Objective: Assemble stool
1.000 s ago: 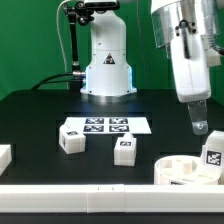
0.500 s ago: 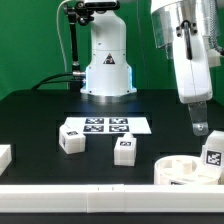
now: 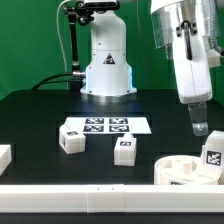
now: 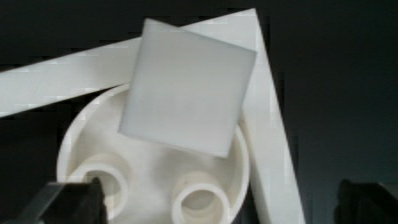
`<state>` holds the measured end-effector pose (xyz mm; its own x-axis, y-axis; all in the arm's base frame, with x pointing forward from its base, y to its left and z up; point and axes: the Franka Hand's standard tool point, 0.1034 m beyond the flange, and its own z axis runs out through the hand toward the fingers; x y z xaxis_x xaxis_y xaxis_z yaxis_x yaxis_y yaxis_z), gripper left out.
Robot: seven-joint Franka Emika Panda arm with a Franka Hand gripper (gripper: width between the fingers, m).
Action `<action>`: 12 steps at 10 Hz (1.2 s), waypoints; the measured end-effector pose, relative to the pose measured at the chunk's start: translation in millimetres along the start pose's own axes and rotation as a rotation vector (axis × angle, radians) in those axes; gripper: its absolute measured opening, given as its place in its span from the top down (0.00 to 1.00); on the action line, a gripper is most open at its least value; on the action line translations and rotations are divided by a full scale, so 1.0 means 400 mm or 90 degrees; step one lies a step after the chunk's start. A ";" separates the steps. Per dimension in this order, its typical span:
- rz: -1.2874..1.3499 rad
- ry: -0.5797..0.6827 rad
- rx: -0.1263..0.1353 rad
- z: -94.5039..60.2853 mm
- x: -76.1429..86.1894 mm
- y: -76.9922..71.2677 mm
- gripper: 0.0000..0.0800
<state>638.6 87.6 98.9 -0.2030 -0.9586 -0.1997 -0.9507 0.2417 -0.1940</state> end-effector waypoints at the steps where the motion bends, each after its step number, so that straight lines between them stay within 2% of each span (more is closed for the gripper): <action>1: -0.090 0.003 -0.008 -0.001 0.025 -0.001 0.19; 2: -0.165 0.009 -0.009 -0.003 0.052 -0.007 0.19; 4: -0.305 0.023 -0.012 -0.007 0.078 -0.015 0.19; 5: -0.335 0.029 -0.003 -0.008 0.084 -0.019 0.19; 8: -0.439 0.030 -0.007 -0.007 0.086 -0.019 0.19; 9: -0.545 0.038 -0.022 -0.007 0.097 -0.017 0.19; 10: -0.653 0.054 -0.049 -0.005 0.119 -0.014 0.19; 12: -0.804 0.076 -0.078 -0.005 0.139 -0.014 0.19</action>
Offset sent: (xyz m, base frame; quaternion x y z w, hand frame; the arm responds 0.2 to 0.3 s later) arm -0.0071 -0.0203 0.0009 -0.0515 0.0114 -0.3321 0.9418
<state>632.1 32.6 90.6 0.8416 -0.5199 0.1461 -0.5114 -0.8542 -0.0942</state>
